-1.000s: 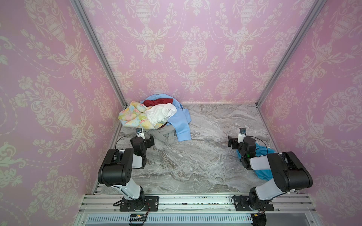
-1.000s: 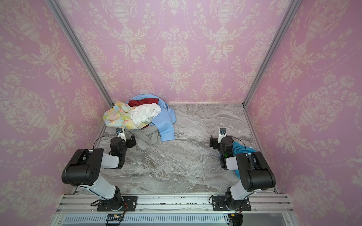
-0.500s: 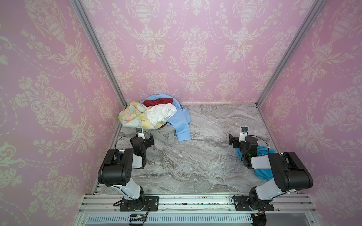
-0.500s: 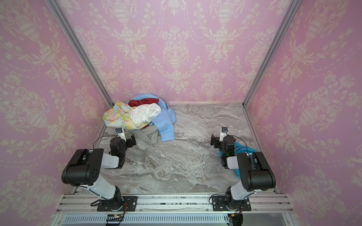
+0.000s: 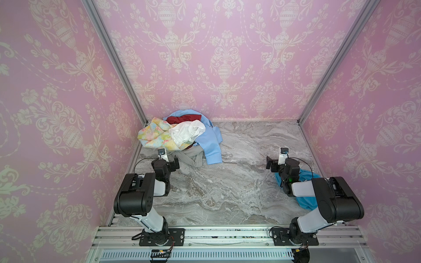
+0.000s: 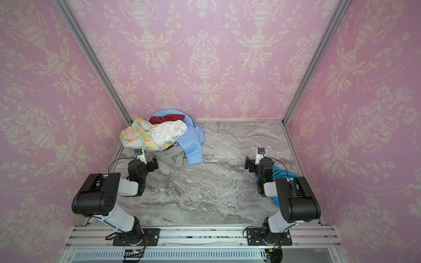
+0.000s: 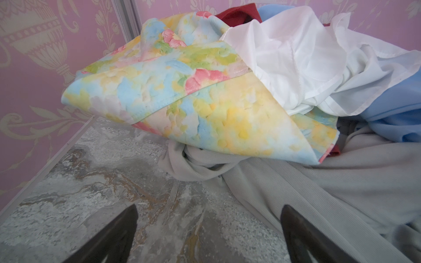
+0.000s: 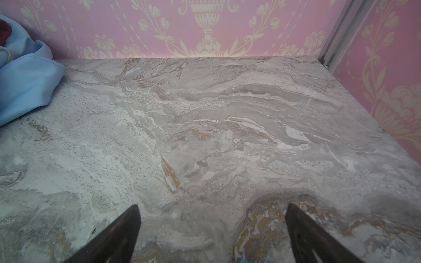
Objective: Pick out a specific cloth from the pile
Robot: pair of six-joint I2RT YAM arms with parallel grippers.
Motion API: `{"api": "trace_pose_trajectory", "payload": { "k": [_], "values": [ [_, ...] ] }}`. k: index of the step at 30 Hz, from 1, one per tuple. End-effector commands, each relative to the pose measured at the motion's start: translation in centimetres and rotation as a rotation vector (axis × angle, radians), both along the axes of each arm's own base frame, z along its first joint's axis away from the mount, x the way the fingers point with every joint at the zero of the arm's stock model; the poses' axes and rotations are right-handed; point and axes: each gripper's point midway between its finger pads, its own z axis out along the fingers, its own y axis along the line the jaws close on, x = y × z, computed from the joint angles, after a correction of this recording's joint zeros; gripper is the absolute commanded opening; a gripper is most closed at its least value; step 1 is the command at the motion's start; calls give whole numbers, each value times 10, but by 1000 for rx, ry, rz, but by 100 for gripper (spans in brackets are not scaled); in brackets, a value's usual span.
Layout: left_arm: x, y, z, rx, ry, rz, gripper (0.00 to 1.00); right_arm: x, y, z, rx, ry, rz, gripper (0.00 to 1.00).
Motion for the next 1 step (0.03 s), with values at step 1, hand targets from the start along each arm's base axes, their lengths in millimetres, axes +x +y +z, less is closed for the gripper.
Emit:
{"api": "trace_pose_trajectory", "payload": {
  "k": [1],
  "values": [
    [0, -3, 1, 18, -8, -14, 99, 6, 3, 12, 16, -40, 9, 100]
  ]
}}
